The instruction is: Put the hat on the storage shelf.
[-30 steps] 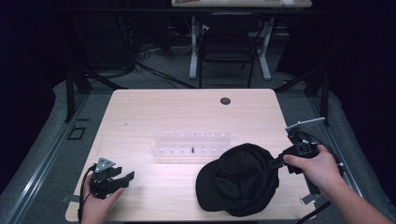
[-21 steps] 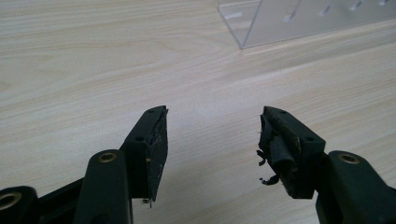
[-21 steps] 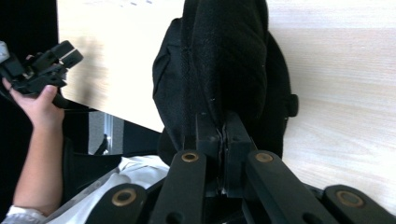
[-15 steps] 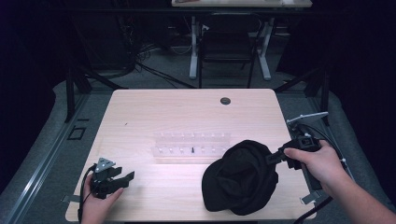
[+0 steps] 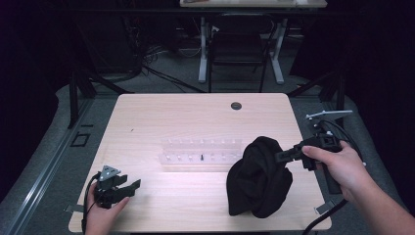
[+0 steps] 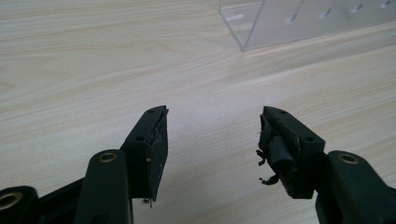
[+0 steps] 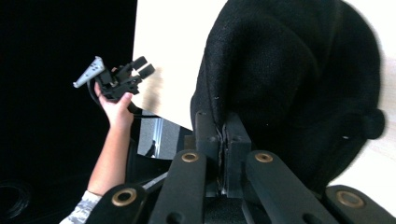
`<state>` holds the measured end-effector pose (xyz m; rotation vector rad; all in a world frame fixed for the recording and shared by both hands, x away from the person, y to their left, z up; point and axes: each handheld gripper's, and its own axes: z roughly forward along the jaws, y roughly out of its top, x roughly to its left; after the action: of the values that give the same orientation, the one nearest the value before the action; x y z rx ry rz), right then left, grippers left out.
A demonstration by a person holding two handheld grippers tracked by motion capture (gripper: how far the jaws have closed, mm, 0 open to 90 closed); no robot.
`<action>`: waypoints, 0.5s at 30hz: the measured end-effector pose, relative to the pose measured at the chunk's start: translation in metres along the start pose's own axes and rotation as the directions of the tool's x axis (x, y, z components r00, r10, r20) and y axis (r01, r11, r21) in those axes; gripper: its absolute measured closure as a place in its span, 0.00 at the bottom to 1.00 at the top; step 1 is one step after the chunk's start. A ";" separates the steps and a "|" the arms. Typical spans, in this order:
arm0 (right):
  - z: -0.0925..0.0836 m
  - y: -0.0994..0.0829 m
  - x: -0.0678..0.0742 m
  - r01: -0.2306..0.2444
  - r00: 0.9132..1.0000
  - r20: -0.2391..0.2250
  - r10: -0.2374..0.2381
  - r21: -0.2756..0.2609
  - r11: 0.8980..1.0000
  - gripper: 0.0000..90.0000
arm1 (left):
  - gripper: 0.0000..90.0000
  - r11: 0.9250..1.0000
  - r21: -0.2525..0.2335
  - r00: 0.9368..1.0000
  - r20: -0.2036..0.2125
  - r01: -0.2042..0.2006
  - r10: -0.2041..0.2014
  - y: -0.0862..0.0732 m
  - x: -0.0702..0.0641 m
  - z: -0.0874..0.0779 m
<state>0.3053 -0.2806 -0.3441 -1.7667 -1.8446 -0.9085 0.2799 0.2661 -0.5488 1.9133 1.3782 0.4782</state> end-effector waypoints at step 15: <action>-0.030 0.008 0.006 0.003 0.993 -0.118 -0.019 -0.134 0.991 0.98 | 0.47 1.000 0.000 1.000 0.000 -0.001 0.001 0.000 0.000 0.001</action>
<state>0.3089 -0.2980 -0.3178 -1.7406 -1.7560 -1.1401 0.2804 0.2659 -0.5491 1.9135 1.3777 0.4791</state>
